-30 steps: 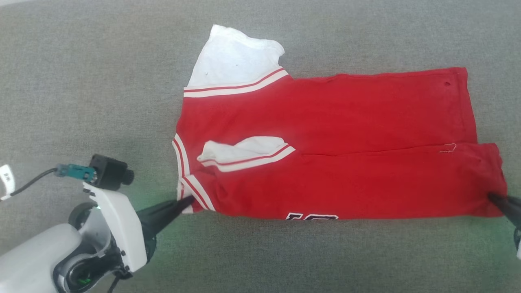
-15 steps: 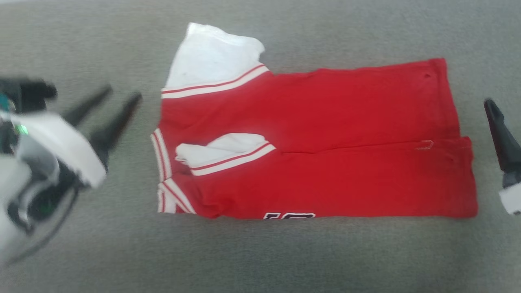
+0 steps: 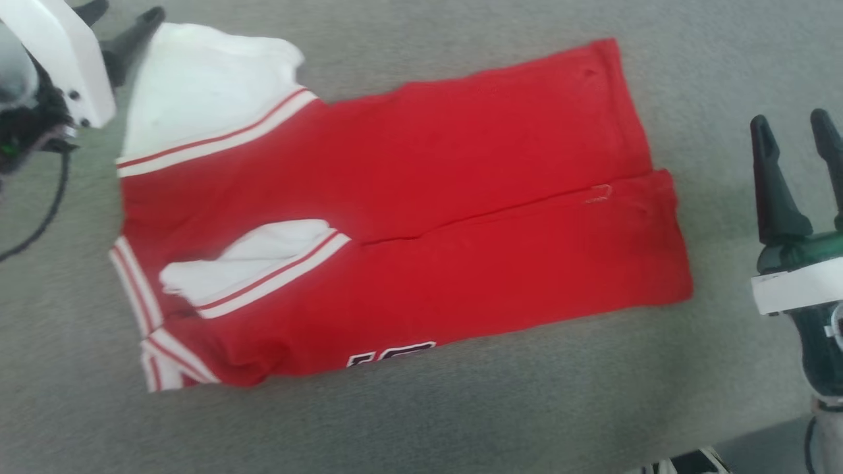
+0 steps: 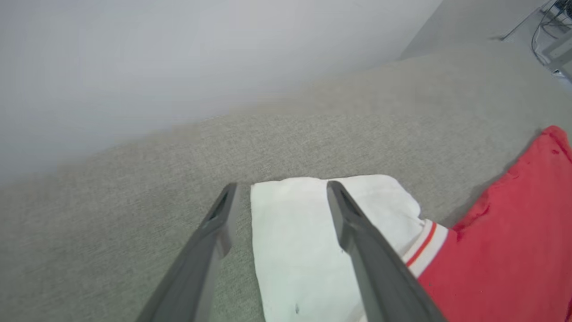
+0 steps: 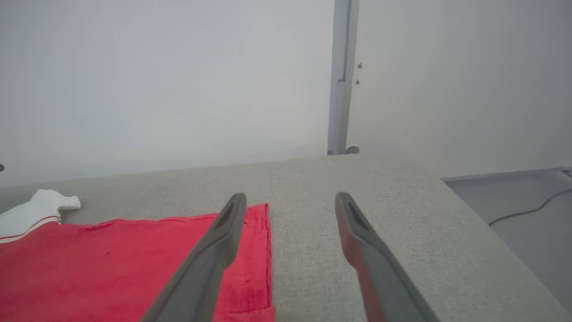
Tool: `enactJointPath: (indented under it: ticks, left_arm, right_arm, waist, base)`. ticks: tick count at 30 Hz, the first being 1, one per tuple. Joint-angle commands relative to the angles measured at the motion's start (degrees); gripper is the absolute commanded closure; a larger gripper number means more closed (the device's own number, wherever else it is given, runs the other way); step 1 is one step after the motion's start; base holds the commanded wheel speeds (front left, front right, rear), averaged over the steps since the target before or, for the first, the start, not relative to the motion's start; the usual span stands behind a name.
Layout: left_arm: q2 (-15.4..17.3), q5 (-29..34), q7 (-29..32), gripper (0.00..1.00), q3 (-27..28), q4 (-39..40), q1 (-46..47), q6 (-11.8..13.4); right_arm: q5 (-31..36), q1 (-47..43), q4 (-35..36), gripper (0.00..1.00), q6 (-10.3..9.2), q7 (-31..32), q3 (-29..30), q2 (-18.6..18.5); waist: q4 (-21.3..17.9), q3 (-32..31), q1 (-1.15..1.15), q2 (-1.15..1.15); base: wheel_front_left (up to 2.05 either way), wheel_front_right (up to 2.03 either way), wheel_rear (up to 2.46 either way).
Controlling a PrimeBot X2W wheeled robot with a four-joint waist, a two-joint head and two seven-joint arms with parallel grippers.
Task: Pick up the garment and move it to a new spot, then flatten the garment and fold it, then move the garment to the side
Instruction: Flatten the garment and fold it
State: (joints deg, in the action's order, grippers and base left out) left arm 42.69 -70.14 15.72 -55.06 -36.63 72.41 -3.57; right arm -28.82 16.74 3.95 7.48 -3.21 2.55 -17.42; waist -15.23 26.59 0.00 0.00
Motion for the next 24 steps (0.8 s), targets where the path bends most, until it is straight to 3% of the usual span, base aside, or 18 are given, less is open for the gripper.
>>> enactJointPath:
  ticks: [1, 10, 11, 12, 13, 15, 24]
  left_arm:
    - [0.0, -0.3, 2.2, 0.00, -0.3, -1.6, 1.4, -0.3]
    - [-0.7, -4.1, 25.6, 0.00, -3.7, -10.9, 7.3, -2.2]
    - [-0.7, -4.1, 26.6, 0.05, -4.0, -11.0, 7.7, -2.4]
    - [-0.8, -4.1, 27.1, 0.40, -4.0, -11.1, 8.3, -2.5]
    - [-1.0, -4.2, 27.4, 0.55, -4.1, -11.2, 8.6, -2.7]
    - [-1.7, -4.8, 28.1, 1.00, -4.0, -11.0, 8.9, -3.0]
    - [-4.5, -5.5, 26.8, 1.00, -4.2, -9.7, 9.6, -3.8]
  right_arm:
    - [-0.2, 0.4, -0.4, 0.00, 0.02, -0.6, -0.1, 0.4]
    - [-1.5, 1.3, -3.3, 0.00, 0.02, -1.9, -2.1, 0.5]
    - [-1.7, 1.5, -3.5, 0.00, 0.02, -1.8, -2.2, 0.2]
    - [-1.8, 1.9, -3.8, 0.00, 0.02, -1.5, -2.5, -0.1]
    - [-1.9, 2.4, -4.0, 0.00, 0.02, -1.0, -2.8, -0.5]
    - [-2.1, 3.7, -4.5, 0.00, 0.02, 0.6, -4.0, -1.7]
    - [-5.9, 19.9, -9.6, 0.00, 0.01, 17.1, -13.4, -9.4]
  waist:
    - [-2.3, 1.9, 0.00, 0.00]
    - [-5.5, 5.0, 0.00, 0.00]
    - [-5.5, 5.2, 0.00, 0.00]
    - [-5.5, 5.4, 0.00, 0.00]
    - [-5.4, 5.5, 0.00, 0.00]
    - [-5.0, 5.9, 0.00, 0.00]
    - [-1.3, 7.4, 0.00, 0.00]
  base:
    - [0.00, 0.00, 0.00]
    - [0.00, 0.00, 0.00]
    - [0.00, 0.00, 0.00]
    - [0.00, 0.00, 0.00]
    - [0.00, 0.00, 0.00]
    - [0.00, 0.00, 0.00]
    - [0.00, 0.00, 0.00]
